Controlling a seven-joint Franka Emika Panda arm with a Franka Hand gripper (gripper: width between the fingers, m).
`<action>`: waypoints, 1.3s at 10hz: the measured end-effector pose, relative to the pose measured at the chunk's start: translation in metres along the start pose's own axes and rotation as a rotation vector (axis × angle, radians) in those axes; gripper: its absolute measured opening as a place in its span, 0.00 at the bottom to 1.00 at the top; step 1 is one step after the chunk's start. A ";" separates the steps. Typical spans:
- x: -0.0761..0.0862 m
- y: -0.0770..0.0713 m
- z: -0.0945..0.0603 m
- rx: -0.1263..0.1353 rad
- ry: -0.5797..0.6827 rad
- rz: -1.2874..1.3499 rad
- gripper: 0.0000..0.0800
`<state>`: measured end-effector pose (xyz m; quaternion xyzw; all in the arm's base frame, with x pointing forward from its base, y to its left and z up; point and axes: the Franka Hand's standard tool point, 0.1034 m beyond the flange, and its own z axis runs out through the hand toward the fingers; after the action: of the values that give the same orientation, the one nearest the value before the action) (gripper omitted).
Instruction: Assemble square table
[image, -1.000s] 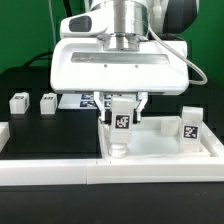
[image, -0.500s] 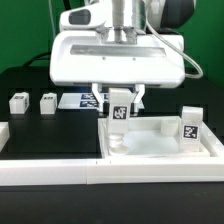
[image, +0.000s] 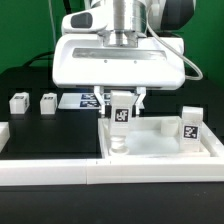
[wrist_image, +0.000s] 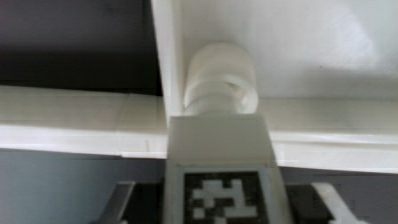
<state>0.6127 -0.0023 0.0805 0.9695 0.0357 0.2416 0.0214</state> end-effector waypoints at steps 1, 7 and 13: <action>0.000 -0.001 0.002 0.000 -0.002 -0.001 0.36; -0.009 -0.003 0.013 -0.001 -0.014 -0.005 0.36; -0.010 -0.003 0.013 -0.001 -0.015 -0.005 0.79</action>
Offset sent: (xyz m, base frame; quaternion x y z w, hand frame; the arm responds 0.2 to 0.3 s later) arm 0.0037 0.0030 -0.0121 -0.0026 0.0086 0.0033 1.0000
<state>0.6102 -0.0008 0.0643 0.9712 0.0380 0.2342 0.0226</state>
